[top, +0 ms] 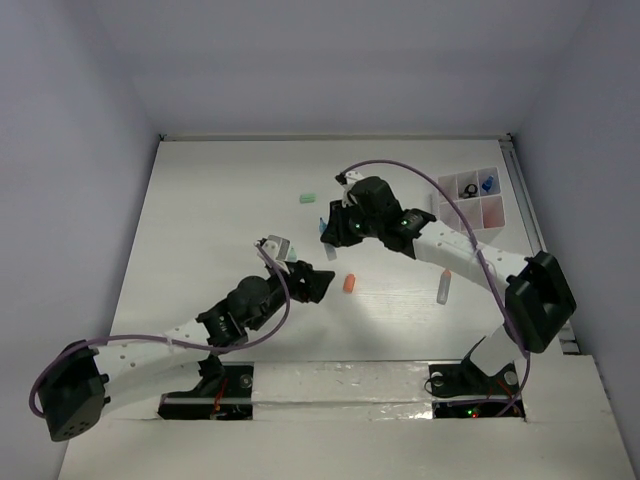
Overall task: Sort the stationery into containers
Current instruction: Pick up the pen from the center of the board.
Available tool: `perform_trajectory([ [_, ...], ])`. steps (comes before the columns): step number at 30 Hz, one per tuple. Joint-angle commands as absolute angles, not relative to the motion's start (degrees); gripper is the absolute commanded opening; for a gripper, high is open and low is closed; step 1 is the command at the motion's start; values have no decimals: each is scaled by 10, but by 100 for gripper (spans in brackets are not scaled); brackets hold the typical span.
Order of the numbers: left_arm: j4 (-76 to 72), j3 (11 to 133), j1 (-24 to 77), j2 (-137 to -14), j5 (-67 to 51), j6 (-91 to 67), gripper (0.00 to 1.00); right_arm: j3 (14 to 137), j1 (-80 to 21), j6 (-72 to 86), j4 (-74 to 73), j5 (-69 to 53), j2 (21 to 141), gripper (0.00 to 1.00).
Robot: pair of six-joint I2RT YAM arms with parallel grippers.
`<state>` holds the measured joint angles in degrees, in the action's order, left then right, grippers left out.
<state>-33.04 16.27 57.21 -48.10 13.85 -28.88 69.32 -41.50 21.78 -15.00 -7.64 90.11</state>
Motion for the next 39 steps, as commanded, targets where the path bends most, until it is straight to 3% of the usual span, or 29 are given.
perform_trajectory([
  [1,-352,204,547,-485,161,-302,65,677,-426,281,-55,-73,888,4],
  [4,-352,205,517,-488,123,-322,57,663,-426,293,-35,-92,875,4],
  [10,-369,206,461,-518,66,-346,56,644,-439,301,-8,-107,858,5],
  [21,-404,223,456,-552,24,-334,52,643,-457,312,19,-139,857,5],
  [26,-402,230,456,-558,37,-330,34,642,-463,316,26,-146,860,5],
  [31,-403,232,456,-562,45,-330,32,635,-468,323,37,-156,853,5],
  [34,-403,232,456,-563,54,-329,18,638,-468,321,35,-162,849,5],
  [35,-399,233,456,-563,59,-327,5,638,-468,323,37,-163,848,5],
  [36,-387,234,456,-559,63,-327,0,637,-468,323,39,-165,848,5],
  [39,-363,237,456,-535,75,-316,0,635,-468,324,39,-163,841,13],
])
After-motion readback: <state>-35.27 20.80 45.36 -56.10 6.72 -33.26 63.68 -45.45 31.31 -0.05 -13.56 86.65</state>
